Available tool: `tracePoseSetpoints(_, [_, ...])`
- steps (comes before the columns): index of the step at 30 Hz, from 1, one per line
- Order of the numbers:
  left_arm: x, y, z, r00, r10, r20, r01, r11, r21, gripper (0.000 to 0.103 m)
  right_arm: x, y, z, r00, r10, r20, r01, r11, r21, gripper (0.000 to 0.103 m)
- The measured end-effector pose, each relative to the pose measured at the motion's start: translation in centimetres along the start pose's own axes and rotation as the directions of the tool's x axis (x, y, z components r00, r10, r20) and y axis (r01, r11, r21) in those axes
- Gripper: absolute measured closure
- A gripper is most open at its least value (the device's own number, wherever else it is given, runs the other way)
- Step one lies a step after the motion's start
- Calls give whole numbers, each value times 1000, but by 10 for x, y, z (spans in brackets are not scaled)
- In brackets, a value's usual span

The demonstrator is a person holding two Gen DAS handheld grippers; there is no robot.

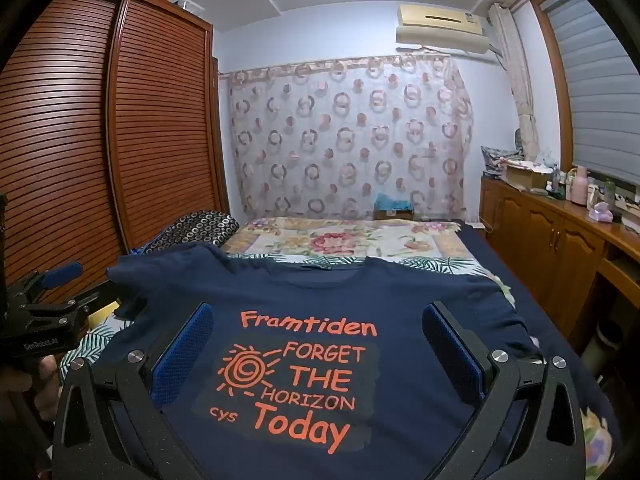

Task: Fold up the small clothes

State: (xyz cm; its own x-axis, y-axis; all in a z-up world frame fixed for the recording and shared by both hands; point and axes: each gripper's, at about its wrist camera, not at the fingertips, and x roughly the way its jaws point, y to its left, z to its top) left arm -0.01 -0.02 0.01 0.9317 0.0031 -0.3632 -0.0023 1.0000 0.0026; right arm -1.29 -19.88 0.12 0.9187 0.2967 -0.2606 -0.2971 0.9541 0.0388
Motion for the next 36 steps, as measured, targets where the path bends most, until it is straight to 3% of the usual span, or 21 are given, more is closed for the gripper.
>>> tracePoseSetpoints(36, [-2,-3,0,1000,2,10,-2,1000,9,0,-1,-2,0,1000,4,5,-5,1000,17,0])
